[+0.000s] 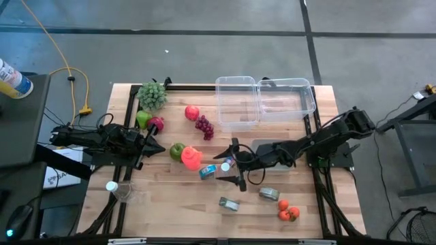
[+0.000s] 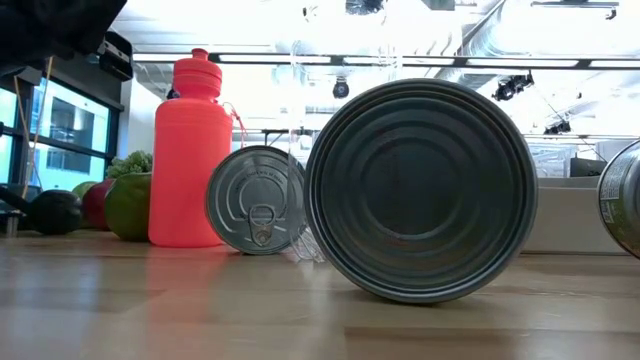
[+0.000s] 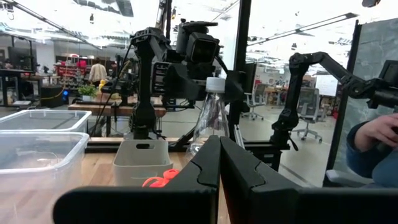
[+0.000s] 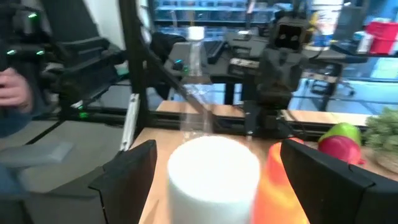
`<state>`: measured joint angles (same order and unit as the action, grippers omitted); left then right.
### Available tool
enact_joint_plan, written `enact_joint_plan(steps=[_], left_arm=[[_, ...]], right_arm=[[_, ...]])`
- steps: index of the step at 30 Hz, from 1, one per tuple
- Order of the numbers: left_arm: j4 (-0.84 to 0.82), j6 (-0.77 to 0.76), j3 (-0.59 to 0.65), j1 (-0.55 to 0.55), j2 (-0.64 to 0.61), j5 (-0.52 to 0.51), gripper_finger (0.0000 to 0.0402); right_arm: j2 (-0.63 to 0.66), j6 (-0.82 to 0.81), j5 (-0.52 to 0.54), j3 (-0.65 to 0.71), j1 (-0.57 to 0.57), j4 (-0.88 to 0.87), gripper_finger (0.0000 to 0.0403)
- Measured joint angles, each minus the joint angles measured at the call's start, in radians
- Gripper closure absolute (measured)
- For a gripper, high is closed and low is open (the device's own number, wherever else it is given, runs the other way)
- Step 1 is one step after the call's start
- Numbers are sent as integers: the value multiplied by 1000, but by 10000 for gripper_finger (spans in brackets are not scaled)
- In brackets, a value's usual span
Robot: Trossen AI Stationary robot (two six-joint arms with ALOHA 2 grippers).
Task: Pick & Place Food Item
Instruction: Put the right transparent water bottle into the left transparent bin
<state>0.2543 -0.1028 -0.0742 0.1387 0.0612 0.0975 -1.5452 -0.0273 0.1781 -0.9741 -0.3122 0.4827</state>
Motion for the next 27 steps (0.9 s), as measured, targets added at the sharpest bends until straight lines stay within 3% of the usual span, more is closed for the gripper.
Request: enact_joint_plan(steps=[8,24,27], left_arm=[[0,-2,0,0,0,-1,401],[0,-2,0,0,0,-2,401],[0,-2,0,0,0,-2,401]], right_arm=[[8,-21,22,0,0,-35,99],[8,-47,-53,0,0,-67,284],[8,-48,-52,0,0,-65,285]])
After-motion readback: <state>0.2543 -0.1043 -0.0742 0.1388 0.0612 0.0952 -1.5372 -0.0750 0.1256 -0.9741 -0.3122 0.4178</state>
